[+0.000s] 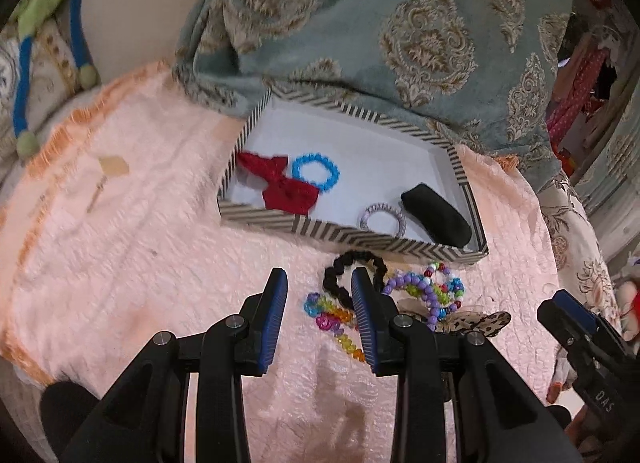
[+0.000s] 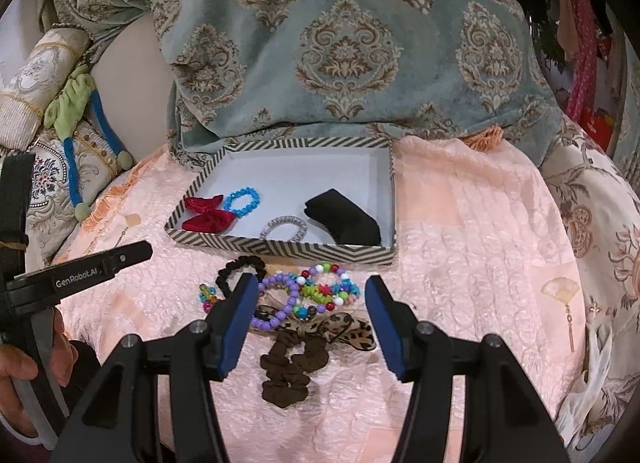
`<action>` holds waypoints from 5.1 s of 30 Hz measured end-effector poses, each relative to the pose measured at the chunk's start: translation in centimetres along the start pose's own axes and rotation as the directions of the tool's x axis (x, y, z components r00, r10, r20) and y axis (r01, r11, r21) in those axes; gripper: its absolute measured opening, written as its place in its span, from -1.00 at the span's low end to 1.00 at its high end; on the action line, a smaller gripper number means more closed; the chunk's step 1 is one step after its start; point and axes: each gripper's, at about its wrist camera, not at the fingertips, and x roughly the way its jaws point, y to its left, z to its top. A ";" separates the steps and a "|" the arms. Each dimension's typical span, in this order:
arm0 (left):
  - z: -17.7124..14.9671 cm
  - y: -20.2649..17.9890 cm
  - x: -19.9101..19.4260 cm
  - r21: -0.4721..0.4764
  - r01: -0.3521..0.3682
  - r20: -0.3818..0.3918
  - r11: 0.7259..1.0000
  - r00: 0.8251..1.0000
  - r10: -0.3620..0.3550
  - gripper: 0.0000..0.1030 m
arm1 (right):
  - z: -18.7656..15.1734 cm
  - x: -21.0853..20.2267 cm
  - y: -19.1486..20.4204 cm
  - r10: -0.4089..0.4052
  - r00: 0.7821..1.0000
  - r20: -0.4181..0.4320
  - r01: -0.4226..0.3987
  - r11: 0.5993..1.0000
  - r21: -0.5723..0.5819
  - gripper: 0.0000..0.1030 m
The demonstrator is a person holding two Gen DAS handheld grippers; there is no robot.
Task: Organize jewelry
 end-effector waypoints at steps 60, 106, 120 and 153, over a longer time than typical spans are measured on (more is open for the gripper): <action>0.4 -0.2 4.3 0.267 0.185 -0.082 0.946 0.982 -0.169 -1.00 | 3.8 10.6 4.8 0.211 0.966 -0.151 -0.233 0.960 -0.152 -0.86; 13.9 -0.2 8.1 0.196 0.048 0.033 0.979 0.998 -0.055 -1.00 | 11.6 14.2 -2.1 0.103 0.990 -0.099 -0.109 0.993 -0.051 -0.85; 16.6 4.9 16.8 0.064 -0.039 -0.029 0.997 0.999 0.041 -1.00 | 13.4 23.9 -7.1 -0.094 0.979 -0.181 0.087 0.995 -0.045 -0.85; 10.4 2.1 9.8 0.125 -0.087 0.014 0.988 0.996 0.086 -0.54 | 9.1 13.8 -2.7 -0.035 0.994 -0.104 0.024 0.995 -0.101 -0.02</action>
